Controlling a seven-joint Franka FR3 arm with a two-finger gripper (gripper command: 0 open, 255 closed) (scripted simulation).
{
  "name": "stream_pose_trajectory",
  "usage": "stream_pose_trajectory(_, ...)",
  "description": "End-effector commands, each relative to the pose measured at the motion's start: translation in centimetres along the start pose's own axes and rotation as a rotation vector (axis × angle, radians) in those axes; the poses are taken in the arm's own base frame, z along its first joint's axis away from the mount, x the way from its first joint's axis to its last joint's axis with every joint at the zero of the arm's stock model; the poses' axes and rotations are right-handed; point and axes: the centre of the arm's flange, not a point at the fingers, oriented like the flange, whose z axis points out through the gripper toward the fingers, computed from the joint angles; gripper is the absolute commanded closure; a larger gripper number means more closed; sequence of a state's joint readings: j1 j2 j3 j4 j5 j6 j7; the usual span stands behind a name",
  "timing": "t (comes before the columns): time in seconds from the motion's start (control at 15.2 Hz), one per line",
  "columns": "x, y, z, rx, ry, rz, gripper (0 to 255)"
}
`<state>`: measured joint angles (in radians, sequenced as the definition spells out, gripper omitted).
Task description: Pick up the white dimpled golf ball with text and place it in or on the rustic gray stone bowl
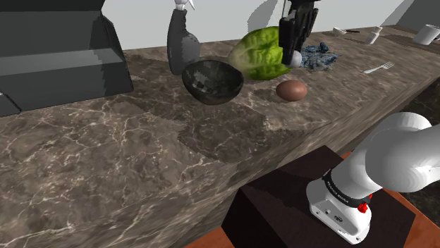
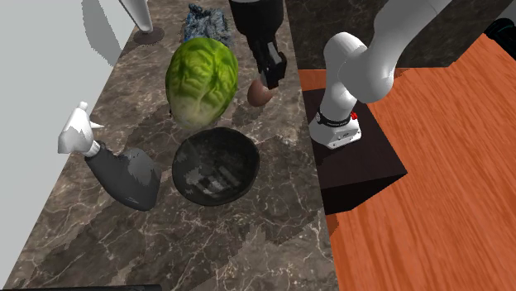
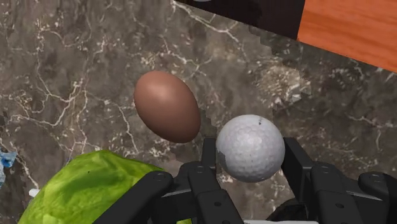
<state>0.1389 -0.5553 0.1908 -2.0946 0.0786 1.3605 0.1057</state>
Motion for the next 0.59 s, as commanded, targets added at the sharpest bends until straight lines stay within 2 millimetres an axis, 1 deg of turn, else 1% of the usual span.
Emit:
stream_pose_trajectory(0.0, -0.2, 0.0, -0.7, 0.000, 0.000, 0.000, 255)
stream_pose_trajectory(0.53, 8.5, -5.6, -2.8, 0.000, 0.000, 0.000, 255)
